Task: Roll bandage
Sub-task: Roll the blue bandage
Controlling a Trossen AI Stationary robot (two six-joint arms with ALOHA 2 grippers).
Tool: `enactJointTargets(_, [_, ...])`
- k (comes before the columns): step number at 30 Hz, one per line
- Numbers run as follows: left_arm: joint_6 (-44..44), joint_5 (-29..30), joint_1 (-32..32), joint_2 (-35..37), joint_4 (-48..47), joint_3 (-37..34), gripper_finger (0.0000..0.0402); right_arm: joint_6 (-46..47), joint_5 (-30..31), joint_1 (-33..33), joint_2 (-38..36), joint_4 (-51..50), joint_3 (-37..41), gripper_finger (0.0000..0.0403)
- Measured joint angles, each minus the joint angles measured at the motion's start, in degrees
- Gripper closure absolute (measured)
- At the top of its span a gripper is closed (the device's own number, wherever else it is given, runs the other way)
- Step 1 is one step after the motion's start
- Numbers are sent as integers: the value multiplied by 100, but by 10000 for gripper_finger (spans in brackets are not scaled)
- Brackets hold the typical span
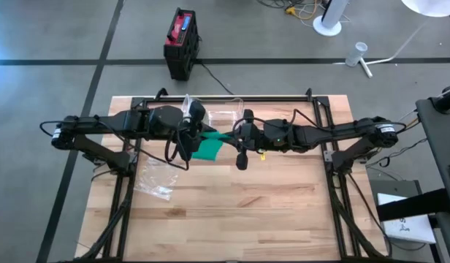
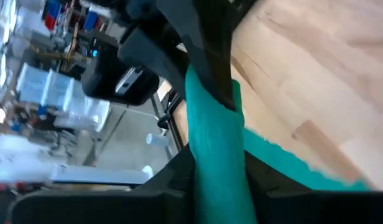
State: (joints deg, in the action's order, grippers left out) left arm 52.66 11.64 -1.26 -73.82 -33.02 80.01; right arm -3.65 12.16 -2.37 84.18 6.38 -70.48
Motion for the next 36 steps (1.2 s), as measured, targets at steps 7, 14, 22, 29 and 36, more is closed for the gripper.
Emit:
enactJointTargets(7, [-1375,-183,-9,24,12,0,264,-891,202,2,-212,-479,-114,388])
enactJointTargets(14, [-2890,-373,64,9,209,13,165,-1690,318,2,-231,-696,-414,396])
enactJointTargets(22, [-3877,-710,381,-4,210,11,95,-1914,300,-9,-240,-810,-428,396])
enactJointTargets(29, [-4200,-1098,472,-64,405,11,144,-1768,289,-11,-240,-735,-428,396])
enactJointTargets(36, [-4744,-1098,488,-140,611,0,275,-1693,291,-11,-240,-731,-428,396])
